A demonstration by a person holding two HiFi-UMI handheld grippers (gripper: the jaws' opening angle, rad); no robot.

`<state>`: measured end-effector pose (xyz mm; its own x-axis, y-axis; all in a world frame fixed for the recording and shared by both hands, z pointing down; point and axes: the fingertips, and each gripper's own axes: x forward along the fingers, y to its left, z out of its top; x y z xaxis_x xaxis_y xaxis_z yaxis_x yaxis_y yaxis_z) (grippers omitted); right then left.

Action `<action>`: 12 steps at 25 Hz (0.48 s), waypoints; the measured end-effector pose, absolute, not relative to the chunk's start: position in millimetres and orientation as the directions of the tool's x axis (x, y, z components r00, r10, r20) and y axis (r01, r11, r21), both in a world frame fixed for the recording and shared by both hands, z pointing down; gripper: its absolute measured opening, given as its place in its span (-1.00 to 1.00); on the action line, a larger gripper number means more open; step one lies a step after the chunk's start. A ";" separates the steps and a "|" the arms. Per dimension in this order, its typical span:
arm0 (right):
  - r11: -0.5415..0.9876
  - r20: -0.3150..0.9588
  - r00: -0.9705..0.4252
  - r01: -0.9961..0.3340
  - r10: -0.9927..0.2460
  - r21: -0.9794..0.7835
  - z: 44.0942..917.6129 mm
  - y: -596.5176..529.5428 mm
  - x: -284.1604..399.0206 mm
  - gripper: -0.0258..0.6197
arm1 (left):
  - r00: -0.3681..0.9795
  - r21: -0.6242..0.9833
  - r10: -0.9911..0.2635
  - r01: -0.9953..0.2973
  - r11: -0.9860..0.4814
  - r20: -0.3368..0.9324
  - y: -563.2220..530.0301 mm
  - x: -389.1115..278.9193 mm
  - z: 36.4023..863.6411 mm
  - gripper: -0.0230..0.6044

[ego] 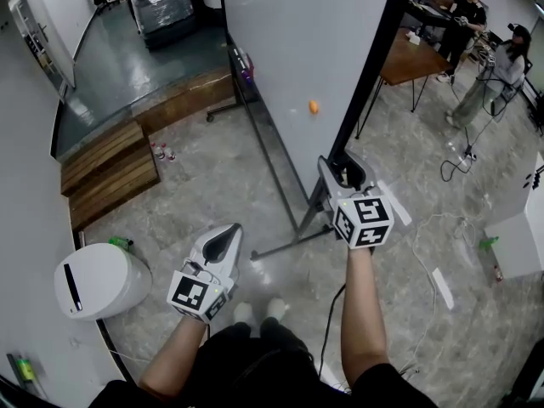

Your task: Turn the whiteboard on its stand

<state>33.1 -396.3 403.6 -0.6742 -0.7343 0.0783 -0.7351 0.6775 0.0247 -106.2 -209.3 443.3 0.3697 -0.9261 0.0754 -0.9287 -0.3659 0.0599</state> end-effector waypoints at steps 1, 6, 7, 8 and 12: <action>0.677 0.079 -0.673 -0.736 -0.735 0.024 404.1 -393.1 33.6 -0.33 | 0.370 0.062 -0.926 -0.929 -0.366 0.074 -208.1 -107.0 443.0 -0.92; 0.673 0.085 -0.669 -0.739 -0.739 0.027 405.5 -379.5 39.4 -0.33 | 0.399 0.053 -0.915 -0.917 -0.396 0.062 -205.0 -103.1 440.8 -0.92; 0.672 0.086 -0.668 -0.740 -0.739 0.026 405.9 -376.9 41.7 -0.33 | 0.399 0.053 -0.915 -0.917 -0.396 0.062 -204.1 -101.5 441.2 -0.92; 0.671 0.086 -0.667 -0.741 -0.740 0.026 406.1 -374.6 44.1 -0.33 | 0.401 0.052 -0.914 -0.916 -0.398 0.063 -203.3 -99.7 441.6 -0.92; 0.667 0.092 -0.663 -0.745 -0.743 0.026 405.1 -368.5 49.0 -0.33 | 0.428 0.046 -0.902 -0.903 -0.426 0.054 -202.6 -94.2 437.7 -0.92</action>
<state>49.0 -368.5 405.1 -0.6627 -0.7433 0.0916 -0.7445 0.6671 0.0264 -94.2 -202.6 437.7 0.4283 -0.9020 0.0541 -0.9035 -0.4262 0.0459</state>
